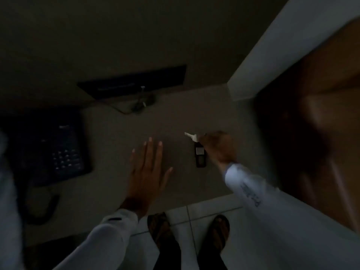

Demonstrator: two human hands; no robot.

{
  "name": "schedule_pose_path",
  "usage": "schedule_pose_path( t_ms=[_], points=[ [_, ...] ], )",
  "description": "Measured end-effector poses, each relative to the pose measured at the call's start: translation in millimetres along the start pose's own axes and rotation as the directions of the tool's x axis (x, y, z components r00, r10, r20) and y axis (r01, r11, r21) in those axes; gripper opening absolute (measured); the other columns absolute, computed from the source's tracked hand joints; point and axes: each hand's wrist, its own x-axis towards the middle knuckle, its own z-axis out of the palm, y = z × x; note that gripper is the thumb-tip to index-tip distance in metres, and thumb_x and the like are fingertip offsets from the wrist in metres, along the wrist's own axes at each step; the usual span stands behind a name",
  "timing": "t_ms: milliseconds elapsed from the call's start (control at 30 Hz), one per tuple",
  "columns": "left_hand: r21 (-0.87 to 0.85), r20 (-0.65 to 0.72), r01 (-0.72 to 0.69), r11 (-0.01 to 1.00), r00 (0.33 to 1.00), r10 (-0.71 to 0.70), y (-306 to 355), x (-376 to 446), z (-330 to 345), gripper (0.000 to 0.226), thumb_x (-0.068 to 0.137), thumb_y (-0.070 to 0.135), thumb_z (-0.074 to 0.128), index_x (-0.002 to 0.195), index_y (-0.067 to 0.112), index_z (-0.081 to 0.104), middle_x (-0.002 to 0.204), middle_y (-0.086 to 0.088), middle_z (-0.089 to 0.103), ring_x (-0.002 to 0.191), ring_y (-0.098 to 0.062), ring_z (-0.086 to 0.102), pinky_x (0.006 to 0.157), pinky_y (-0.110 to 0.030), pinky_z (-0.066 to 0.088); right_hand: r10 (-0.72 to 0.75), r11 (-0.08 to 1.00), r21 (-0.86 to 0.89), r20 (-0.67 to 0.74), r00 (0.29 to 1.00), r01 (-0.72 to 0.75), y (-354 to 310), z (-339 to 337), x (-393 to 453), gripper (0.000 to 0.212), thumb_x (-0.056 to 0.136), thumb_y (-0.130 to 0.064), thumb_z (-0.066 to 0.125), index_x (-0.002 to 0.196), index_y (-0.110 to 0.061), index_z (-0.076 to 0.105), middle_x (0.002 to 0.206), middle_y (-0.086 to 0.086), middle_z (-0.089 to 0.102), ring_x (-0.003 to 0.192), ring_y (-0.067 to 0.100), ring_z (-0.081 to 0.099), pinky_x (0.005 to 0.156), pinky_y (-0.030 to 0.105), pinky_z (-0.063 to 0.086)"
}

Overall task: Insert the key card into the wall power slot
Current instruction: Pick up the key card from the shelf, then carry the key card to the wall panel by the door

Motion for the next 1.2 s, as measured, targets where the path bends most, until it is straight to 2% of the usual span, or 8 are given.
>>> schedule_pose_path(
  t_ms=[133, 300, 500, 667, 867, 1033, 1133, 1200],
  points=[
    [-0.032, 0.062, -0.015, 0.999, 0.998, 0.017, -8, 28, 41, 0.077, 0.106, 0.053, 0.037, 0.162, 0.001, 0.034, 0.168, -0.033, 0.031, 0.156, -0.05, 0.031, 0.123, -0.072, 0.032, 0.138, 0.983, 0.134, -0.083, 0.987, -0.126, 6, 25, 28, 0.025, 0.061, -0.049, 0.083, 0.057, -0.03, 0.068, 0.074, -0.006, 0.076, 0.078, 0.016, 0.073, 0.076, 0.035, 0.059],
    [0.003, 0.022, -0.053, 0.999, 0.998, 0.053, -12, 31, 72, 0.078, 0.109, 0.057, 0.032, 0.167, 0.007, 0.021, 0.174, -0.029, 0.018, 0.162, -0.047, 0.014, 0.13, -0.068, 0.016, 0.166, 0.93, 0.336, -0.018, 0.986, -0.151, 15, 36, 36, 0.027, 0.058, -0.02, 0.093, 0.056, -0.027, 0.067, 0.065, -0.012, 0.07, 0.069, 0.004, 0.07, 0.07, 0.025, 0.056],
    [0.022, 0.039, -0.051, 0.998, 0.998, 0.05, -12, 31, 71, 0.08, 0.107, 0.058, 0.033, 0.168, 0.007, 0.019, 0.175, -0.029, 0.016, 0.162, -0.046, 0.015, 0.13, -0.068, 0.018, 0.151, 0.86, 0.483, 0.074, 0.986, -0.168, 18, 29, 33, 0.03, 0.07, 0.02, 0.075, 0.065, -0.007, 0.061, 0.042, -0.018, 0.065, 0.046, -0.01, 0.062, 0.047, 0.004, 0.046],
    [-0.017, -0.019, -0.065, 0.998, 0.998, 0.065, -2, 30, 45, 0.077, 0.106, 0.054, 0.038, 0.161, -0.001, 0.035, 0.169, -0.032, 0.032, 0.155, -0.046, 0.036, 0.126, -0.071, 0.026, 0.102, 0.876, 0.465, 0.08, 0.992, -0.128, 15, 11, 15, 0.015, 0.076, 0.007, 0.077, 0.088, 0.003, 0.07, 0.068, -0.003, 0.065, 0.061, 0.003, 0.061, 0.063, 0.014, 0.05],
    [0.042, -0.087, -0.167, 0.985, 0.982, 0.17, 23, 35, -25, 0.077, 0.107, 0.056, 0.037, 0.161, 0.001, 0.036, 0.17, -0.027, 0.034, 0.157, -0.042, 0.036, 0.127, -0.069, 0.025, 0.072, 0.897, 0.437, 0.007, 0.997, -0.068, -6, -52, -14, 0.026, 0.079, -0.001, 0.077, 0.102, 0.01, 0.07, 0.08, 0.011, 0.068, 0.047, -0.016, 0.057, 0.054, 0.0, 0.043],
    [0.086, -0.225, -0.284, 0.955, 0.928, 0.296, 58, 71, -121, 0.076, 0.107, 0.058, 0.039, 0.16, 0.004, 0.04, 0.167, -0.025, 0.04, 0.153, -0.038, 0.043, 0.123, -0.068, 0.035, 0.037, 0.877, 0.479, -0.15, 0.988, 0.04, -56, -160, -37, 0.031, 0.077, 0.001, 0.079, 0.106, 0.007, 0.072, 0.1, 0.023, 0.074, 0.073, 0.013, 0.067, 0.067, 0.01, 0.055],
    [0.12, -0.301, -0.33, 0.936, 0.887, 0.351, 92, 100, -197, 0.078, 0.106, 0.058, 0.038, 0.161, 0.004, 0.038, 0.168, -0.026, 0.039, 0.154, -0.039, 0.041, 0.123, -0.068, 0.035, -0.012, 0.859, 0.493, -0.252, 0.968, 0.139, -90, -236, -55, 0.029, 0.076, 0.002, 0.079, 0.104, 0.005, 0.073, 0.1, 0.024, 0.075, 0.082, 0.02, 0.069, 0.078, 0.024, 0.054],
    [0.145, -0.351, -0.355, 0.924, 0.854, 0.383, 119, 116, -248, 0.079, 0.105, 0.059, 0.037, 0.162, 0.004, 0.037, 0.168, -0.026, 0.038, 0.154, -0.039, 0.04, 0.124, -0.068, 0.034, -0.047, 0.844, 0.494, -0.32, 0.946, 0.209, -111, -285, -72, 0.027, 0.075, 0.003, 0.078, 0.102, 0.003, 0.074, 0.098, 0.022, 0.076, 0.081, 0.019, 0.069, 0.077, 0.021, 0.055]
  ],
)
